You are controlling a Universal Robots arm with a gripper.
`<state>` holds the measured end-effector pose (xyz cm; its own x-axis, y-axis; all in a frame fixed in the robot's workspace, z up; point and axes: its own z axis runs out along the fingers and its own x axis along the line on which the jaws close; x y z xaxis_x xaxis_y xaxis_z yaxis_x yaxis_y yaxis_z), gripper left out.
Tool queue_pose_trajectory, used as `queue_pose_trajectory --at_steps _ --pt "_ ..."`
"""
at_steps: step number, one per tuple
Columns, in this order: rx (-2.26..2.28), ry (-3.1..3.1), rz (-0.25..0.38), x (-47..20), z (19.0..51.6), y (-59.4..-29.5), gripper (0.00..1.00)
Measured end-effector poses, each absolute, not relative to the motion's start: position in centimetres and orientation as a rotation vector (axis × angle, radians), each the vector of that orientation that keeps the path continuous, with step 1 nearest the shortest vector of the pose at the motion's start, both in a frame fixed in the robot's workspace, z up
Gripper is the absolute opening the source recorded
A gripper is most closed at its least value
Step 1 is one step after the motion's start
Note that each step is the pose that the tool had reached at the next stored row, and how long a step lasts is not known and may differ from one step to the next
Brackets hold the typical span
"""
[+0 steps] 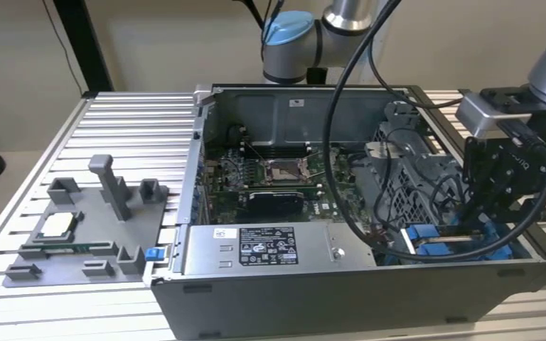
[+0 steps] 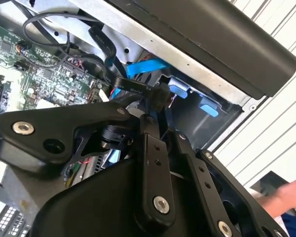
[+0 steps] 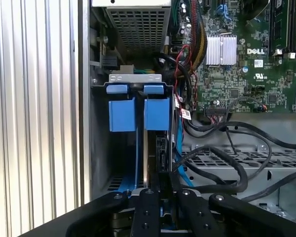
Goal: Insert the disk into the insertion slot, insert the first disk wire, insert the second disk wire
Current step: 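Insert the first disk wire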
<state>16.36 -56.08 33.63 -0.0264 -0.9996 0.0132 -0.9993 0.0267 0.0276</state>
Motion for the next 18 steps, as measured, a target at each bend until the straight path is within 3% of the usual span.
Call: queue_pose_trajectory --at_steps 5,6,18 --pt "2.172 -2.230 -0.018 16.4 33.5 -56.1 0.00" --pt "2.173 -2.231 -0.019 16.3 33.4 -56.1 1.00" --pt "2.175 -2.232 -0.022 16.4 36.1 -56.1 1.00"
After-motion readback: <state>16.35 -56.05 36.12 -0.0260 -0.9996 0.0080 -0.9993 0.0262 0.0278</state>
